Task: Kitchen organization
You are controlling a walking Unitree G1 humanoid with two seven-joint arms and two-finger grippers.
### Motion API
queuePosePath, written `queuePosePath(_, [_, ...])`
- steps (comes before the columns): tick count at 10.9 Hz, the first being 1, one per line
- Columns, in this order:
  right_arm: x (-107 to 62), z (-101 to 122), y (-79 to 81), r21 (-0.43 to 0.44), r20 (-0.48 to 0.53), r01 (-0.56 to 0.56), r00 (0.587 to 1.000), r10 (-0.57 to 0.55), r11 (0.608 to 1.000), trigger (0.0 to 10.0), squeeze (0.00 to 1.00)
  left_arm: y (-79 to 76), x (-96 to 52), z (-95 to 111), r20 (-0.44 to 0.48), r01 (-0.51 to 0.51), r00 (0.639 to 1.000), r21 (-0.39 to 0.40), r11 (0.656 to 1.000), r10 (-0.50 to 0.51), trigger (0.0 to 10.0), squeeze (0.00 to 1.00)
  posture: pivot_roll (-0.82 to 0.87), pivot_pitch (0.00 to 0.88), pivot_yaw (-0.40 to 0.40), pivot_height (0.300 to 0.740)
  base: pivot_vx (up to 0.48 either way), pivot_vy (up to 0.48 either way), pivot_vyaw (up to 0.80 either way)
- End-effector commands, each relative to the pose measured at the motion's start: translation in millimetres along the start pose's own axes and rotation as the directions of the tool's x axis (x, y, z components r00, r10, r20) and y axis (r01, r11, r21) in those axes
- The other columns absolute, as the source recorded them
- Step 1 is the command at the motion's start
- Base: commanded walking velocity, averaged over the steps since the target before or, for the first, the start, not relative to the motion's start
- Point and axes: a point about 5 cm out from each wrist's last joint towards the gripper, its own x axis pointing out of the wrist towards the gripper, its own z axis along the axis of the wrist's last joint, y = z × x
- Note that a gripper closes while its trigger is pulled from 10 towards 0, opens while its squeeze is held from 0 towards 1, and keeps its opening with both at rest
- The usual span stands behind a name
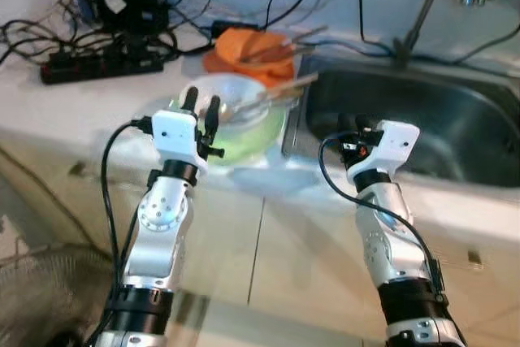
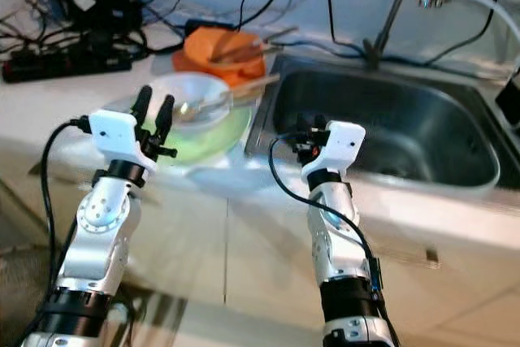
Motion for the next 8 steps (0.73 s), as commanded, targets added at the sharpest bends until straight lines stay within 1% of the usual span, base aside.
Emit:
queuePosePath(1, [1.1, 1.5, -3.2, -0.004, 0.005, 0.014, 1.0, -0.014, 1.0, 10.0, 0.0, -5.6, 1.9, 4.0, 0.012, 0.025, 1.0, 0.008, 1.0, -0.025, 10.0, 0.0, 0.2, 0.037, -0.057, 0.74, 0.345, -0.292, 0.0])
queuePosePath(2, [1.1, 1.6, -3.2, -0.004, 0.006, 0.014, 1.0, -0.014, 1.0, 10.0, 0.0, -5.5, 2.1, 4.4, 0.013, 0.022, 1.0, 0.003, 1.0, -0.022, 10.0, 0.0, 0.2, 0.037, -0.057, 0.74, 0.281, -0.251, 0.0])
queuePosePath(3, [1.1, 1.5, -3.4, -0.004, 0.006, 0.014, 1.0, -0.014, 1.0, 10.0, 0.0, -5.5, 2.2, 5.0, 0.016, 0.025, 1.0, 0.024, 0.999, -0.025, 10.0, 0.0, 0.2, 0.039, -0.058, 0.74, 0.0, -0.431, 0.0])
queuePosePath(4, [1.1, 1.3, -3.5, -0.005, 0.004, 0.014, 1.0, -0.014, 1.0, 10.0, 0.0, -5.1, 2.0, 5.6, 0.019, 0.018, 1.0, 0.016, 1.0, -0.018, 10.0, 0.0, 0.2, 0.039, -0.059, 0.74, 0.0, -0.435, 0.0])
queuePosePath(5, [1.1, 1.1, -3.4, -0.004, 0.004, 0.013, 1.0, -0.013, 1.0, 10.0, 0.0, -3.7, 2.2, 7.0, 0.028, 0.008, 1.0, 0.003, 1.0, -0.008, 10.0, 0.0, 0.2, 0.039, -0.059, 0.74, 0.0, 0.0, 0.0])
queuePosePath(8, [1.1, 0.5, -3.2, -0.003, 0.003, 0.012, 1.0, -0.012, 1.0, 10.0, 0.0, -2.3, 2.6, 11.2, 0.053, -0.003, 0.999, -0.004, 1.0, 0.003, 10.0, 0.0, 0.2, 0.039, -0.059, 0.74, 0.0, 0.0, 0.0])
